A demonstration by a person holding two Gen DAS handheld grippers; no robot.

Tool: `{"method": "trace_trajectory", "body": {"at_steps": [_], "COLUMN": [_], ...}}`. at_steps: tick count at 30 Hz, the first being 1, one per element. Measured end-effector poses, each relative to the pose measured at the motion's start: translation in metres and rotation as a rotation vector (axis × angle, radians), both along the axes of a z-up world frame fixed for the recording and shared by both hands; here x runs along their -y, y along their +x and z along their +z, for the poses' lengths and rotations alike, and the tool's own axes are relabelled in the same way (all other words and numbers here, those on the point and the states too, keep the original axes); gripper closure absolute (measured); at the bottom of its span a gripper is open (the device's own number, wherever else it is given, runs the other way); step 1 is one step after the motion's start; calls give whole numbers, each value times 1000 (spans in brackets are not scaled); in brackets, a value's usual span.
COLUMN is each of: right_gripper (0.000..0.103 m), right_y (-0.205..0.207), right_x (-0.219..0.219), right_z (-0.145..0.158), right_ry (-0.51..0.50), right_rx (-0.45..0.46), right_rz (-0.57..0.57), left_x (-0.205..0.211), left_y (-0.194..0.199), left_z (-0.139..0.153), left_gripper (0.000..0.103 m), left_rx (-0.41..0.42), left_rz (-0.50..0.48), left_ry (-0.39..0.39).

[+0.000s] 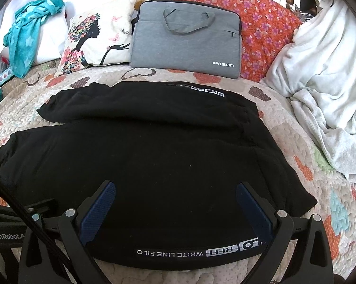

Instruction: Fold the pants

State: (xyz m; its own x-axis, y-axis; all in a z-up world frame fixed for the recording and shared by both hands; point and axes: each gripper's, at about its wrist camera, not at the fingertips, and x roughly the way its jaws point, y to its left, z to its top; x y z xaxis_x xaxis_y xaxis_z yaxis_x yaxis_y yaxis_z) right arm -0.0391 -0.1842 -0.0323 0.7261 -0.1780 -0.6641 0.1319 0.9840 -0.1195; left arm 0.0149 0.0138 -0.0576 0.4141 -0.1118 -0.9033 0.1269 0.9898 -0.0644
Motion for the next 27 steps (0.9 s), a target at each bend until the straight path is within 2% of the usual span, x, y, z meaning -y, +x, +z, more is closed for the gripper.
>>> {"method": "trace_trajectory", "body": {"at_steps": [13,27], "right_gripper": [0,0], "right_y": [0,0], "right_x": [0,-1], "right_z": [-3,-6], "right_ry": [-13,-7], "right_rx": [-10,-34], "right_rz": [-5,0], "left_x": [-1,1], "left_y": [-1,-9], "left_z": [0,-1], "left_gripper": [0,0], "left_rx": [-3,39], "left_rz": [-22,-22], "left_ry": [-3,6]}}
